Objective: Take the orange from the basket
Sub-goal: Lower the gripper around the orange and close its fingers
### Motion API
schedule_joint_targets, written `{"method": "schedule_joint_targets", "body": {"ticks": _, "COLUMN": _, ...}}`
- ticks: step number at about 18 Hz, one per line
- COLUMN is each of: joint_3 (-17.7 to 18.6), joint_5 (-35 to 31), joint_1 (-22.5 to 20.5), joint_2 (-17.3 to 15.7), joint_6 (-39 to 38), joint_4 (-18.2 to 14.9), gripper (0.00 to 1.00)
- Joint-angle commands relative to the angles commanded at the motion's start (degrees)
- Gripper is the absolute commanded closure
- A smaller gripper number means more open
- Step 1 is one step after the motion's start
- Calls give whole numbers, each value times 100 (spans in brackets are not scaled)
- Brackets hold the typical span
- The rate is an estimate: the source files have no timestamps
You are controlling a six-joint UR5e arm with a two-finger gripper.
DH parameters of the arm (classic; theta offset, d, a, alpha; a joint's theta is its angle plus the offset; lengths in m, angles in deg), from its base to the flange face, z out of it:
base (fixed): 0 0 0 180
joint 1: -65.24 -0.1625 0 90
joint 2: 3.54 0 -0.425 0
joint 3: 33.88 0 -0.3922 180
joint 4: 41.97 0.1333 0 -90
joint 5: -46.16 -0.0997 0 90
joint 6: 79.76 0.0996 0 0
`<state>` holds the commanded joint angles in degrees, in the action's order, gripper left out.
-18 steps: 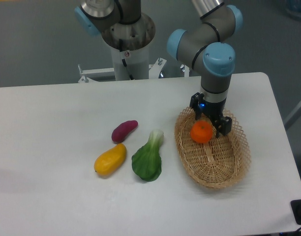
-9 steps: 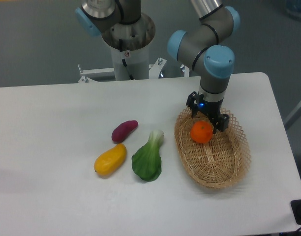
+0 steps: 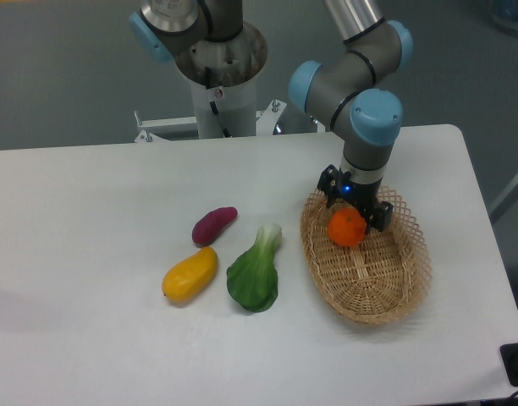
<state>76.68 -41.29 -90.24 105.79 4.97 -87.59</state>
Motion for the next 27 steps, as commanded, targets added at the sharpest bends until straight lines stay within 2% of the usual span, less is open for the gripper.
{"method": "schedule_joint_targets", "body": {"ticks": 9, "joint_3": 79, "joint_5": 0, "joint_1": 53, "joint_2": 53, "joint_6": 0, "joint_4": 150, "gripper": 0}}
{"method": "schedule_joint_targets", "body": {"ticks": 16, "joint_3": 35, "joint_5": 9, "joint_1": 44, "joint_2": 53, "joint_6": 17, "joint_4": 159, "gripper": 26}}
{"method": "schedule_joint_targets", "body": {"ticks": 20, "joint_3": -26, "joint_5": 0, "joint_1": 44, "joint_2": 44, "joint_6": 18, "joint_4": 159, "gripper": 33}}
{"method": "schedule_joint_targets", "body": {"ticks": 23, "joint_3": -70, "joint_5": 9, "joint_1": 44, "joint_2": 1, "joint_6": 44, "joint_4": 150, "gripper": 34}}
{"method": "schedule_joint_targets", "body": {"ticks": 27, "joint_3": -386, "joint_5": 96, "joint_1": 123, "joint_2": -70, "joint_6": 9, "joint_4": 124, "gripper": 33}}
